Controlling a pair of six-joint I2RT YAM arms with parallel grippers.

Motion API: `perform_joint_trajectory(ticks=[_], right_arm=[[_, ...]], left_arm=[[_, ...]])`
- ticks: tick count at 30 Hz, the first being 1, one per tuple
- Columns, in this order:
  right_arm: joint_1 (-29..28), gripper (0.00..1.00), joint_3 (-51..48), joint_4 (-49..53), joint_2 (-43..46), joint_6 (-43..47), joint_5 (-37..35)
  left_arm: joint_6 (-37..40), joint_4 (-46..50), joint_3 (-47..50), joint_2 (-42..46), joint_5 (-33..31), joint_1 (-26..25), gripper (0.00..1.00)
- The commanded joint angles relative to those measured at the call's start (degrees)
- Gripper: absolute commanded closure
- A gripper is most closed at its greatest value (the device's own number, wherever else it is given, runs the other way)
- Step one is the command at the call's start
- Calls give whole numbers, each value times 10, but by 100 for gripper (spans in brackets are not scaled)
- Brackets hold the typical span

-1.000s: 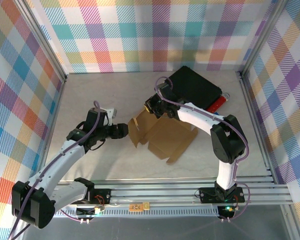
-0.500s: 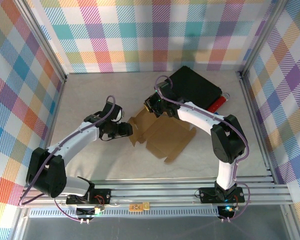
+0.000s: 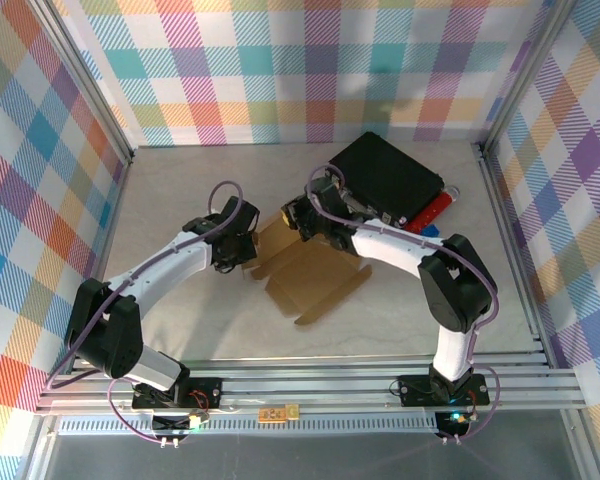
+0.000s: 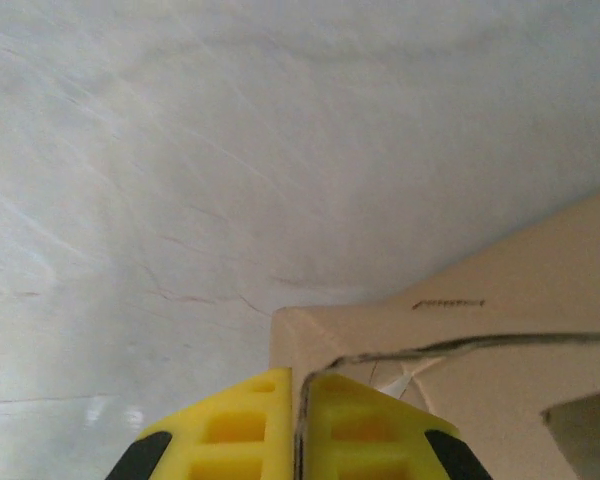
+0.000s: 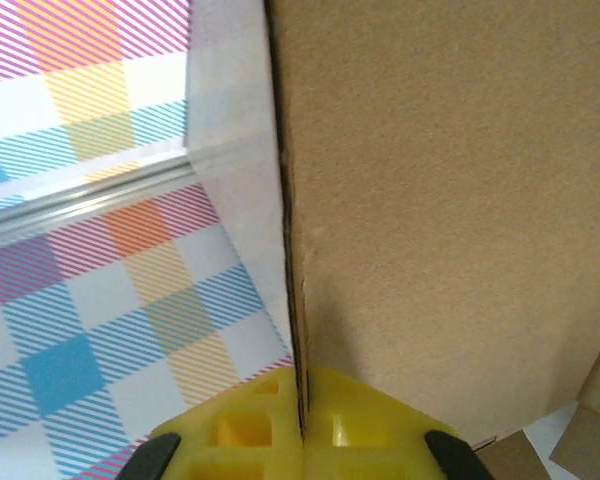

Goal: Fold the paper box

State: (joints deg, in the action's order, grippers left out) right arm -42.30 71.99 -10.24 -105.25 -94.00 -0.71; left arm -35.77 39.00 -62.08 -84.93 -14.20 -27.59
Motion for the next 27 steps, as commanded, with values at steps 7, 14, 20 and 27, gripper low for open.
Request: perform_joint_trajectory(ticks=[7, 14, 20, 27], right_arm=[[-28, 100, -40, -210, -52, -54, -47], [-24, 100, -51, -241, -76, -48, -44], [-24, 100, -50, -254, -85, -38, -26], [-24, 100, -72, -332, -69, 9, 8]], left_arm=[[-72, -199, 81, 49, 33, 89, 99], [-54, -190, 119, 164, 145, 108, 37], [-22, -137, 158, 270, 226, 219, 27], [33, -181, 166, 200, 311, 233, 48]])
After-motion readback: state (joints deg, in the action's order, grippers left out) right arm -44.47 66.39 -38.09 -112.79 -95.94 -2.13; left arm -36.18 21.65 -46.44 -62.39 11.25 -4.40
